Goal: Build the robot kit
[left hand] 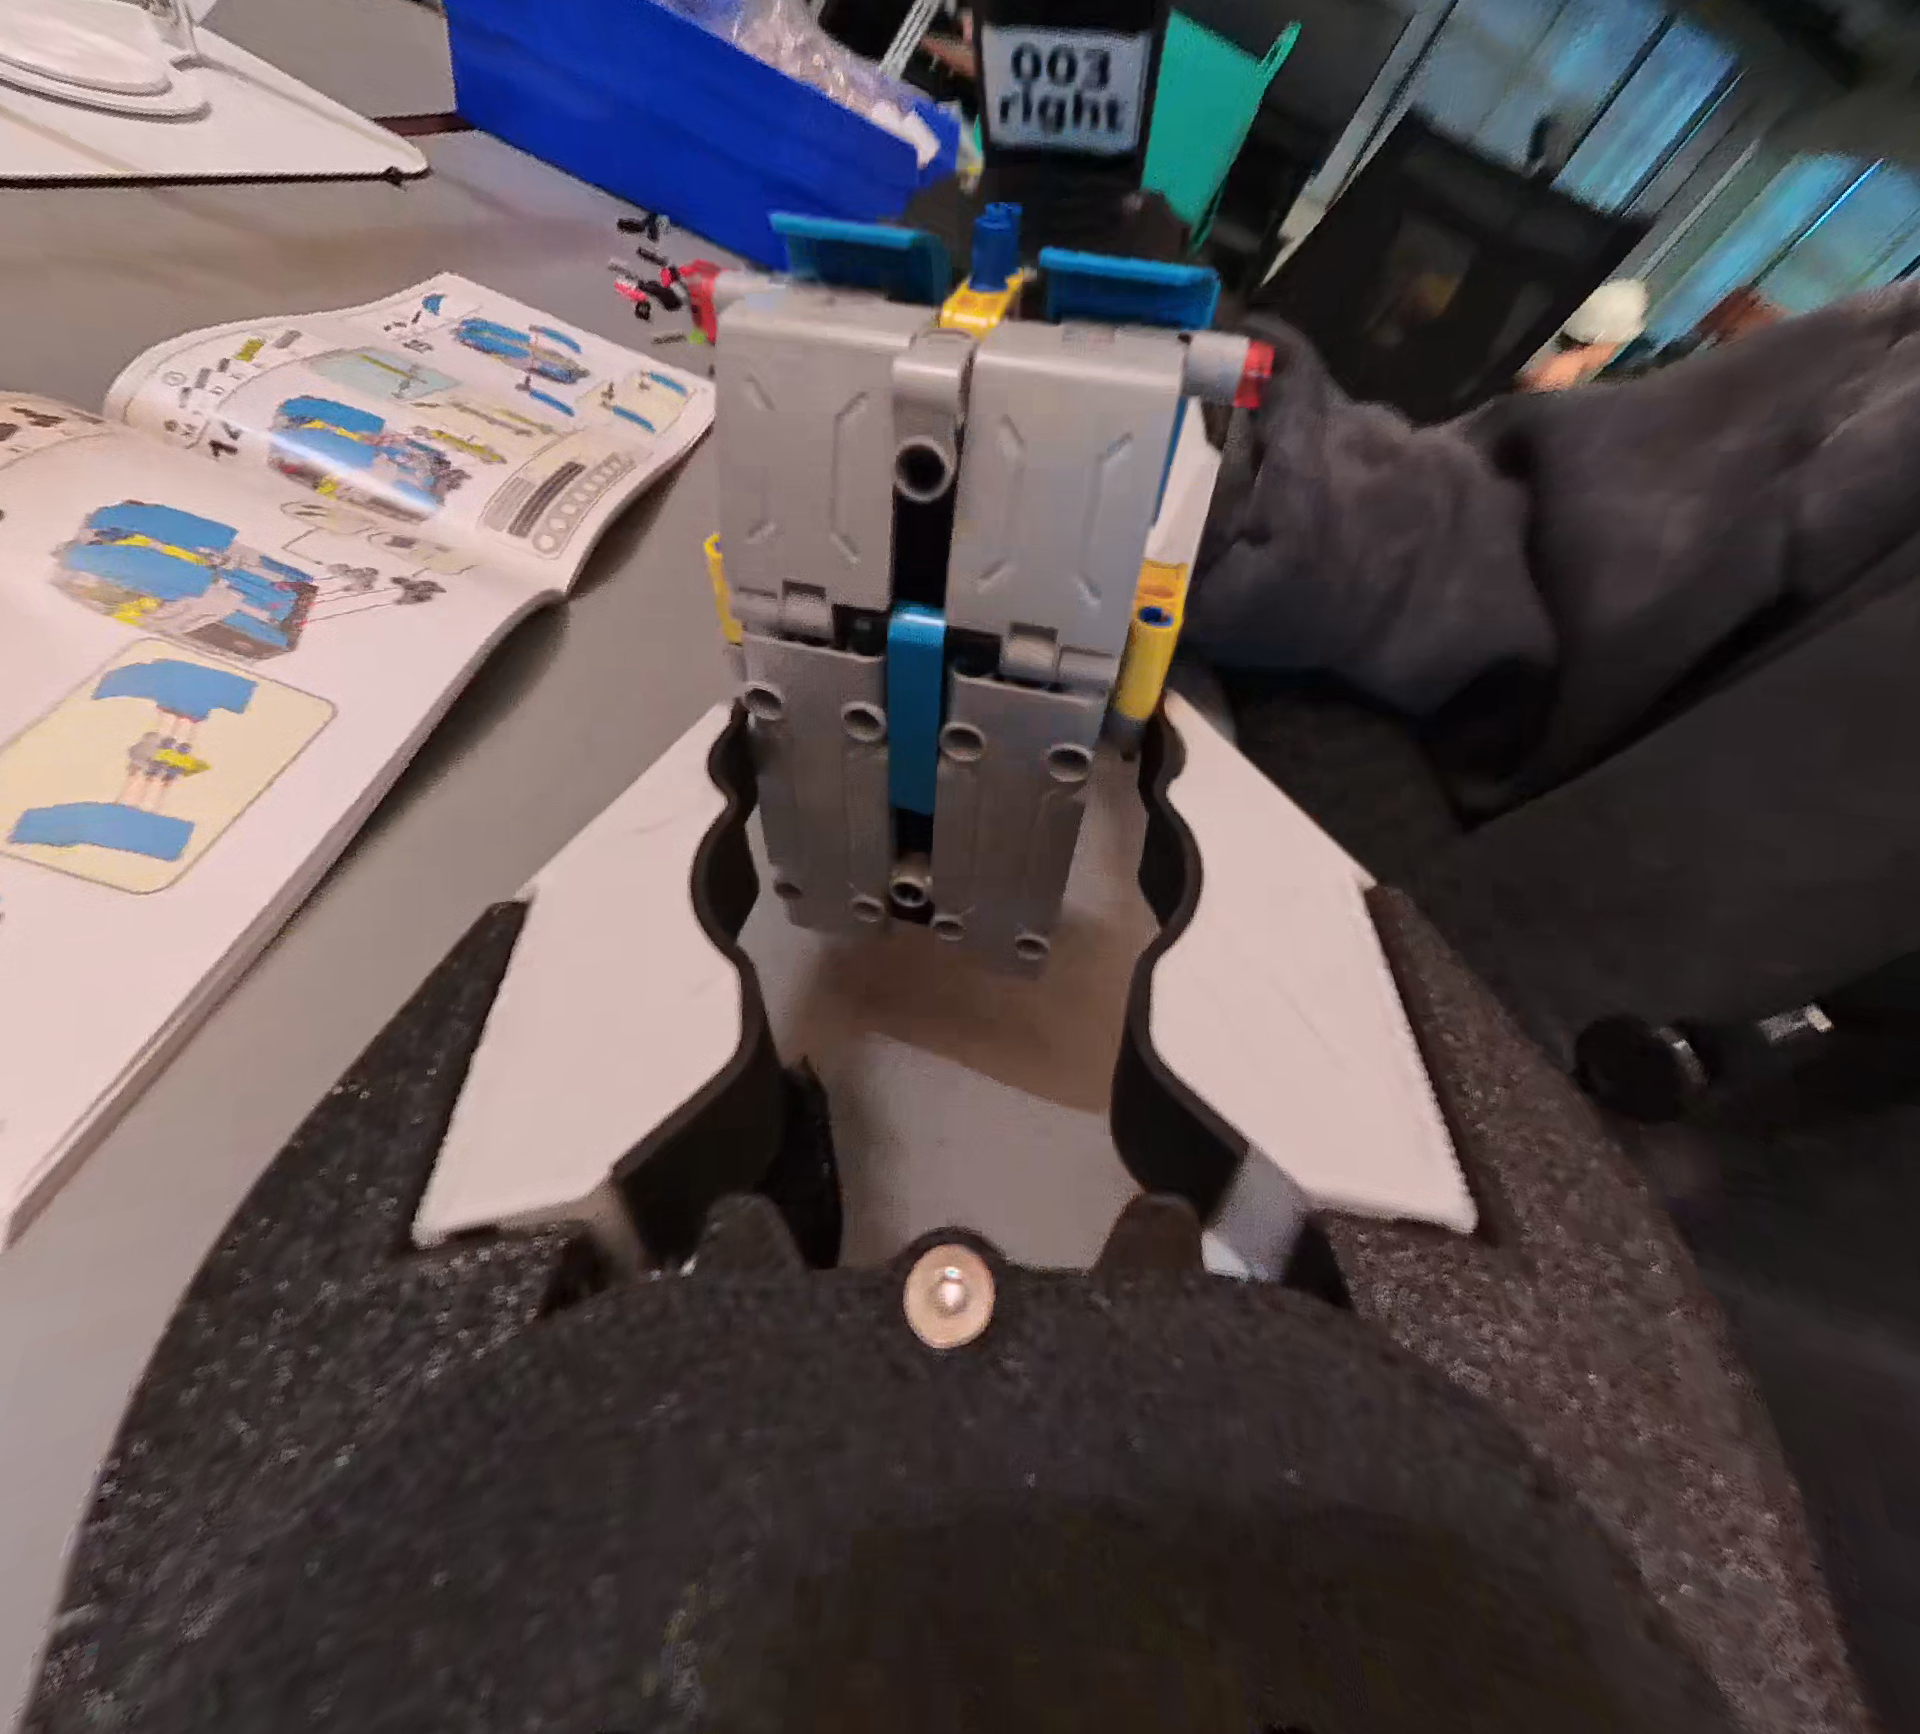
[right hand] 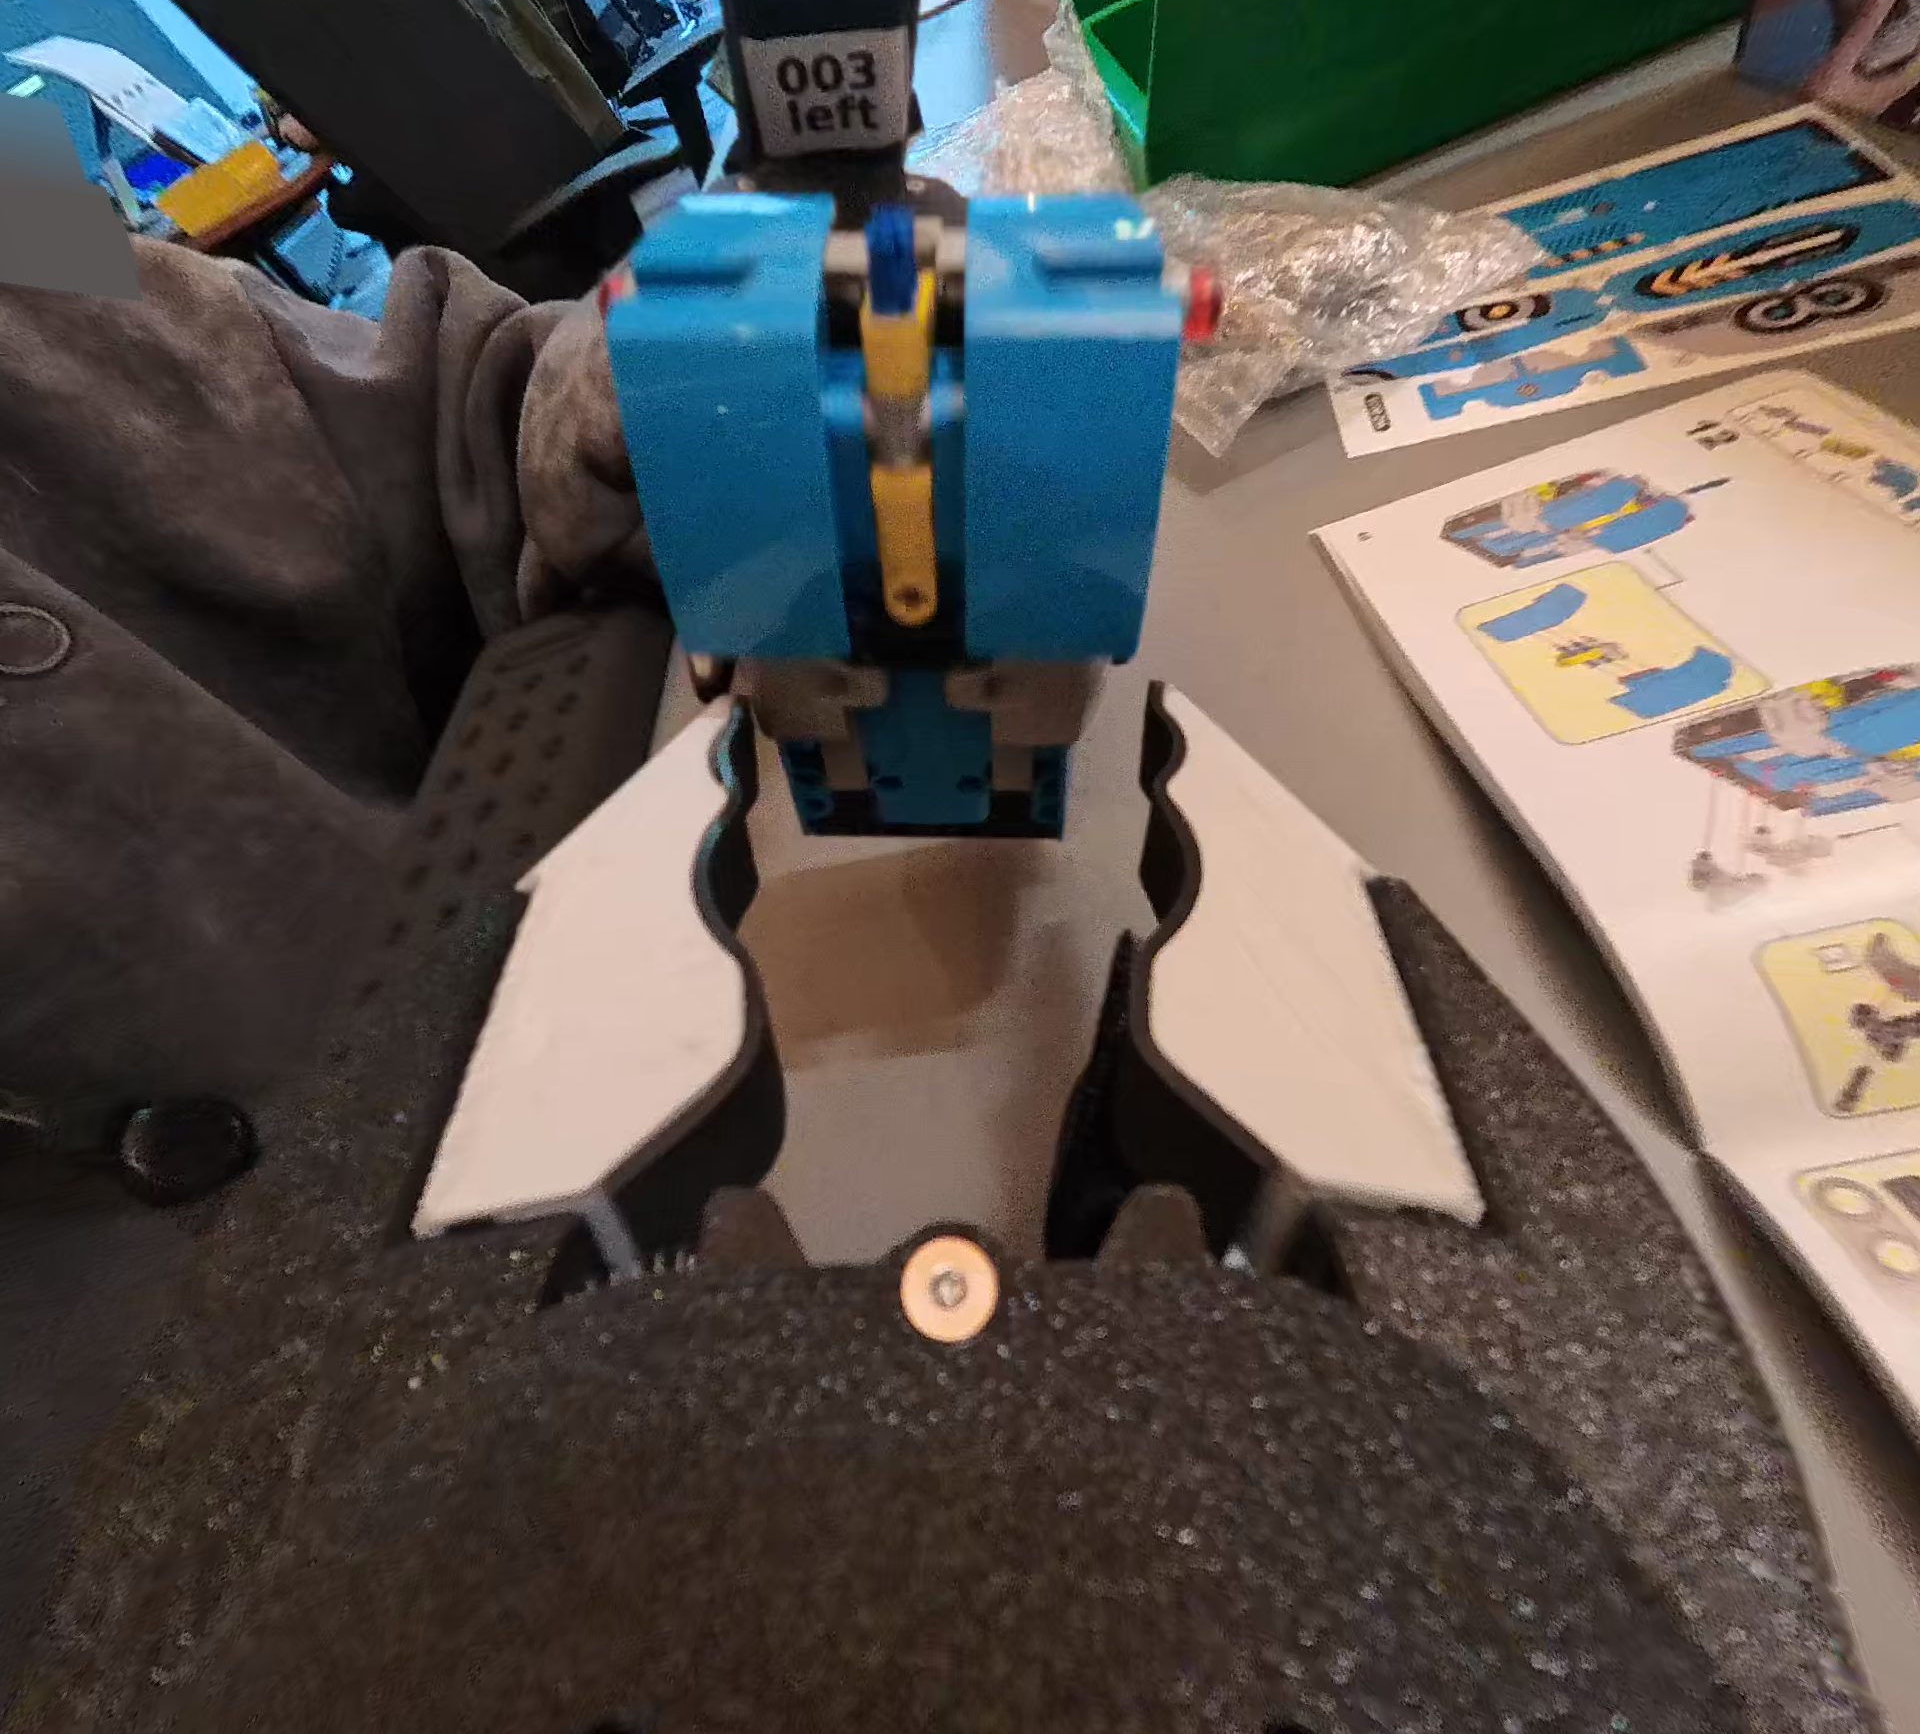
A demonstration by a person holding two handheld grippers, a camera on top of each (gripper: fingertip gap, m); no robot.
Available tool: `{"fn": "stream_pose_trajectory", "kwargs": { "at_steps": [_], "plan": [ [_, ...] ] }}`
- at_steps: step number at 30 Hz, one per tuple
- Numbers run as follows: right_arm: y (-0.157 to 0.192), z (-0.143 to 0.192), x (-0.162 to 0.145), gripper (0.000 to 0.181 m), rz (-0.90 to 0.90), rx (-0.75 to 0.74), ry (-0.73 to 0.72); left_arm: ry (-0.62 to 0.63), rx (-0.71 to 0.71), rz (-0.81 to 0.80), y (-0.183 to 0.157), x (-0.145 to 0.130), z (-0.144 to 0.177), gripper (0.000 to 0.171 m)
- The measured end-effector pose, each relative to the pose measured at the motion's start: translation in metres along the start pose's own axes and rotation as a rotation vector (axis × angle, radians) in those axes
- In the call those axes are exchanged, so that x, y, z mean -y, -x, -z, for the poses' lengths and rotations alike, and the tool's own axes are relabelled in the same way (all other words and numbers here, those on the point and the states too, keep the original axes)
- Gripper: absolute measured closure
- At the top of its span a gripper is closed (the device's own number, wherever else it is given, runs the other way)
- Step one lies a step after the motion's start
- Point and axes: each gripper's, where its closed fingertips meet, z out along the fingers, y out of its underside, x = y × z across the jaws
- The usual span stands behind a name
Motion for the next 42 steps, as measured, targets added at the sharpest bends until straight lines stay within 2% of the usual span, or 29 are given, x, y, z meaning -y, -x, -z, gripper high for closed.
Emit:
{"fn": "stream_pose_trajectory", "kwargs": {
  "at_steps": [4,6,8,11,12,13,14,16,19,20,23,28,30,33,36,39,41,42],
  "plan": [
    [-0.005,0.002,-0.007,0.105,0.048,-0.026,0.034,0.097,0.078,-0.095,0.008,-0.013,-0.001,0.097],
    [0.000,0.004,-0.016,0.106,0.039,0.022,0.082,0.150,0.115,-0.139,0.012,-0.021,-0.001,0.097],
    [0.005,0.008,-0.022,0.093,0.017,0.076,0.115,0.211,0.144,-0.185,0.015,-0.030,-0.001,0.097],
    [0.010,0.007,-0.009,0.082,0.013,0.110,0.031,0.253,0.165,-0.239,0.015,-0.036,-0.004,0.097],
    [0.008,0.005,-0.007,0.083,0.007,0.092,0.026,0.258,0.164,-0.252,0.014,-0.037,-0.004,0.097],
    [0.005,0.001,-0.009,0.096,0.011,0.074,0.045,0.264,0.162,-0.261,0.013,-0.039,-0.004,0.096],
    [0.008,-0.001,-0.009,0.098,0.021,0.079,0.056,0.273,0.158,-0.267,0.013,-0.040,-0.003,0.096],
    [0.010,-0.003,-0.009,0.098,0.051,0.060,0.077,0.296,0.145,-0.271,0.013,-0.044,0.000,0.095],
    [0.011,-0.003,-0.010,0.099,0.072,0.069,0.078,0.373,0.166,-0.255,0.020,-0.056,0.001,0.082],
    [0.011,-0.003,-0.010,0.099,0.065,0.076,0.072,0.390,0.165,-0.246,0.021,-0.058,0.000,0.083],
    [0.008,0.002,-0.011,0.099,0.032,0.087,0.065,0.433,0.164,-0.219,0.025,-0.064,-0.003,0.101],
    [0.007,0.003,-0.003,0.099,-0.046,0.113,0.032,0.437,0.116,-0.202,0.021,-0.063,-0.014,0.104],
    [0.011,0.004,0.013,0.099,-0.070,0.137,-0.032,0.339,0.097,-0.194,0.012,-0.048,-0.023,0.105],
    [0.028,0.027,0.052,0.102,-0.017,0.199,-0.169,0.036,-0.047,-0.088,-0.017,0.000,-0.023,0.105],
    [0.035,0.061,0.085,0.101,0.006,0.198,-0.294,-0.086,-0.157,0.026,-0.031,0.017,-0.020,0.106],
    [0.029,0.063,0.078,0.104,0.011,0.118,-0.213,-0.179,-0.271,0.162,-0.040,0.025,-0.023,0.105],
    [0.017,0.065,0.070,0.106,0.063,-0.003,-0.157,-0.205,-0.282,0.163,-0.040,0.028,-0.023,0.106],
    [0.011,0.071,0.063,0.115,0.071,-0.050,-0.117,-0.217,-0.279,0.150,-0.039,0.030,-0.022,0.106]
  ]
}}
